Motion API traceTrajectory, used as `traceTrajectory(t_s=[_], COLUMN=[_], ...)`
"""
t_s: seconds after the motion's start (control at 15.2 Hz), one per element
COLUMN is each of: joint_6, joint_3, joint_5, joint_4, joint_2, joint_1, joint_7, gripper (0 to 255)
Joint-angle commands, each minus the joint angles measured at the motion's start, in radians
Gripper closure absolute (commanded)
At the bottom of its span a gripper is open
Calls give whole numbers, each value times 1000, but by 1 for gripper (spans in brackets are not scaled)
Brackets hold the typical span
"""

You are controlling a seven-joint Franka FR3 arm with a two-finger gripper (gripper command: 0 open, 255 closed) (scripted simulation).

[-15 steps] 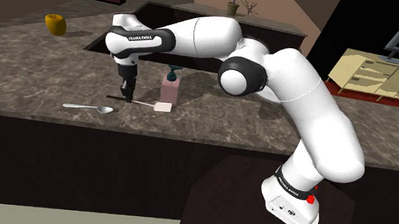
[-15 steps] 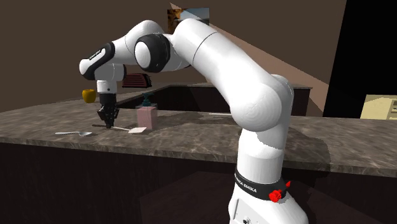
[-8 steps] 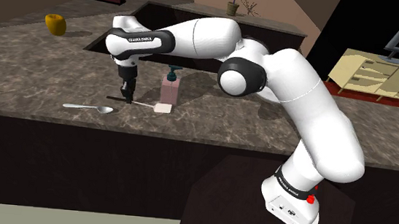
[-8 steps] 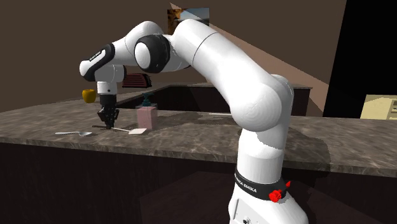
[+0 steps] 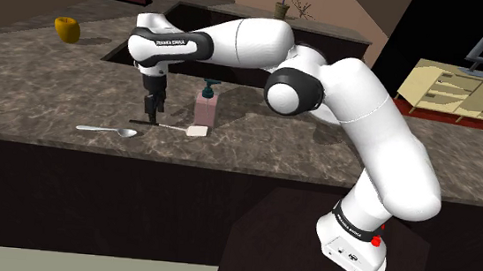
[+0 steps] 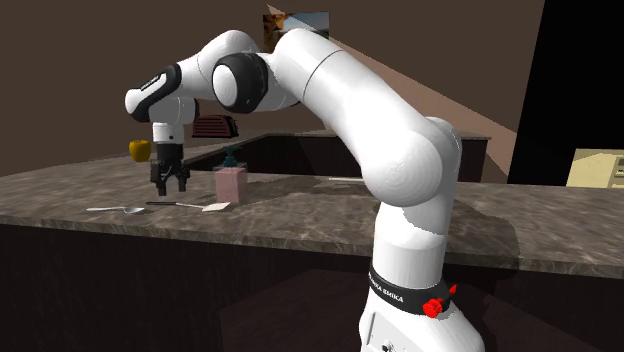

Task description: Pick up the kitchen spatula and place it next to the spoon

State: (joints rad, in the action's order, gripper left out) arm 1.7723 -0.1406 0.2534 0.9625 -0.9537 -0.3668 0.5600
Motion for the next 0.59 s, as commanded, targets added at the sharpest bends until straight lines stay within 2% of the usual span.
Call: traceTrajectory(t_s=[0.0, 0.07, 0.53], joint_6=[-71, -102, -102], joint_3=[0, 0, 0], joint_5=[-3, -4, -4], joint_4=[-86, -125, -125], joint_2=[-14, -21, -21], joint_1=[10, 16, 16], joint_7=[-9, -13, -13], gripper=[0, 0, 0])
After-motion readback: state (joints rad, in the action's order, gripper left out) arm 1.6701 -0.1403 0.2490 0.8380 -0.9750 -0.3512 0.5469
